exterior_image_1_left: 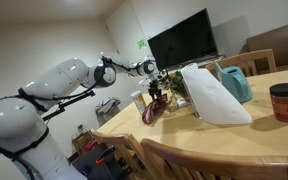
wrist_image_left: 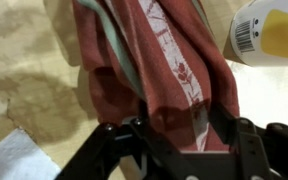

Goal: Place the towel over the white container on the left

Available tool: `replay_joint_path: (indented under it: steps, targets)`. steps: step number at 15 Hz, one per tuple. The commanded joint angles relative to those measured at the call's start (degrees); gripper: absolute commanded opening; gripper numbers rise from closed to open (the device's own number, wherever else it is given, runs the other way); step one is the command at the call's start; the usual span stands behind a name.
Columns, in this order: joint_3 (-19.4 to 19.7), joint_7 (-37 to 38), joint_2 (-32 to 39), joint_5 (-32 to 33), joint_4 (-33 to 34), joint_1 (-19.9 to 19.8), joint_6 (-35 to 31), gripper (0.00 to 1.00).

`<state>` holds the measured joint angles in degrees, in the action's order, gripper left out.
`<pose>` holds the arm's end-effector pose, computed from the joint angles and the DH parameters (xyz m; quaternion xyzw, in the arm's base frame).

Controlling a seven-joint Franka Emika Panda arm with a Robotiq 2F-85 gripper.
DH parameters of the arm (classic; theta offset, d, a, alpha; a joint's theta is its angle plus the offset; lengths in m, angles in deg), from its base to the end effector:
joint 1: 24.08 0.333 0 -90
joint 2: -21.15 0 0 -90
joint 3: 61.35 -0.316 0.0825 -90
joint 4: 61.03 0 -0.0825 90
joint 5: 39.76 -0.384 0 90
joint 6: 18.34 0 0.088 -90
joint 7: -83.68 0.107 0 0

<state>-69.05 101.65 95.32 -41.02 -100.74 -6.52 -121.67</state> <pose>0.7240 0.2872 0.1422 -0.9929 -0.0171 0.1100 0.0414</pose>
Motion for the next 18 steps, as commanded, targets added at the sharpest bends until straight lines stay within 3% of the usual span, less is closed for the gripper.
replay_joint_path:
  steps: [1, 5, 7, 10, 18]
  targets:
    - [0.87, 2.99, -0.25, 0.52, 1.16, 0.72, 2.46, 0.35]
    - [1.81, 6.14, -1.23, 1.83, 1.11, 1.19, 3.98, 0.06]
    - [2.44, 7.74, -2.45, 2.69, 0.8, 1.27, 5.41, 0.01]
    - [3.95, 11.12, -5.13, 4.21, -0.27, 1.62, 7.35, 0.05]
    - [8.29, 20.38, -13.6, 9.05, -3.41, 3.75, 11.57, 0.05]
